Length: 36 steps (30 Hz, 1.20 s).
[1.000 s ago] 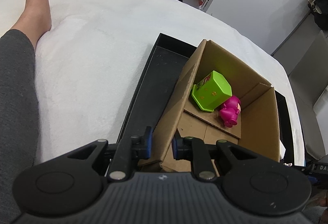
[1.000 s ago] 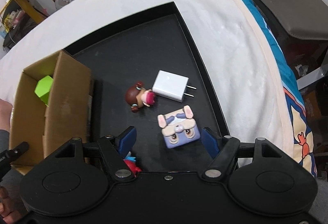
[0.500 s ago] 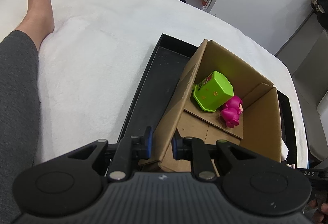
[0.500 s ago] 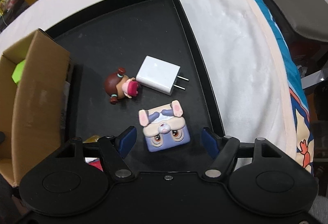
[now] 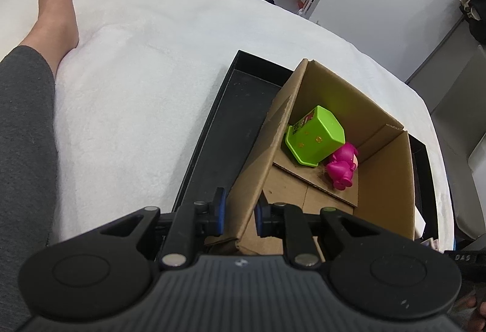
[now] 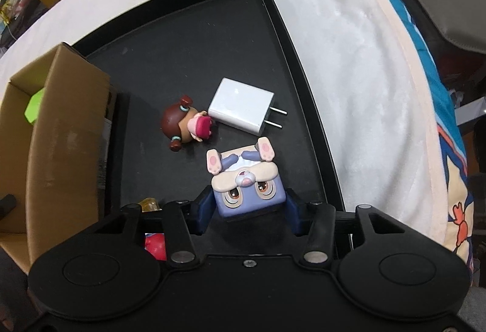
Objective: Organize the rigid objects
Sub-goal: 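Move the right gripper to the lavender bunny cube and grasp it, then lift the lavender bunny cube with the right gripper and carry it over the box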
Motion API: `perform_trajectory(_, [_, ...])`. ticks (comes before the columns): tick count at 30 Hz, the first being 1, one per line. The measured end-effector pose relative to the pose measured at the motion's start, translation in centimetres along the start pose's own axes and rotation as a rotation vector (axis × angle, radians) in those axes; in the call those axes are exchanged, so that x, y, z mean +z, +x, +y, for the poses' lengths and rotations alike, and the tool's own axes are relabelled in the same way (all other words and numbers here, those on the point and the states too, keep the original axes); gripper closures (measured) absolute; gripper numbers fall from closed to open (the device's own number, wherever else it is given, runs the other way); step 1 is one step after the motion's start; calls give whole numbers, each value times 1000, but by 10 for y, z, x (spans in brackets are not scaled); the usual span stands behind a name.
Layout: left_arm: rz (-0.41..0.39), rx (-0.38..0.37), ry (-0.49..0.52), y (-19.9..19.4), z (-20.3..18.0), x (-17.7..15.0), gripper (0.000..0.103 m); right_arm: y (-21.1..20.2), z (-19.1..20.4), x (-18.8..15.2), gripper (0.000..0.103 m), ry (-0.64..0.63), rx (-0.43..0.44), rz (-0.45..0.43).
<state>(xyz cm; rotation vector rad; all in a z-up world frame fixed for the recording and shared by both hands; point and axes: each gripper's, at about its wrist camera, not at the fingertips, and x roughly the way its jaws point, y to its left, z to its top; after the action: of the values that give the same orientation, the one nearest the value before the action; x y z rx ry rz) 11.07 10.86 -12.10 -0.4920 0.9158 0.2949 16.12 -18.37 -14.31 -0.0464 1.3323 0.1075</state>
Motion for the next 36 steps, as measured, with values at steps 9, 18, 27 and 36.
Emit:
perform_trajectory(9, [7,-22,18,-1,-3,-2,85,-30,0,8,57,8,19,-47])
perform_trajectory(18, [18,-55,27,0,-3,-5,84,-57,19,11,56,-14,20,-91])
perform_trajectory(27, [30,-89,40,1,-3,-7,83,-79,46,21,56,-51,28,-140])
perform_trajectory(36, [40,-114,48,2,-2,-9,82,-94,82,31,56,-82,65,-185])
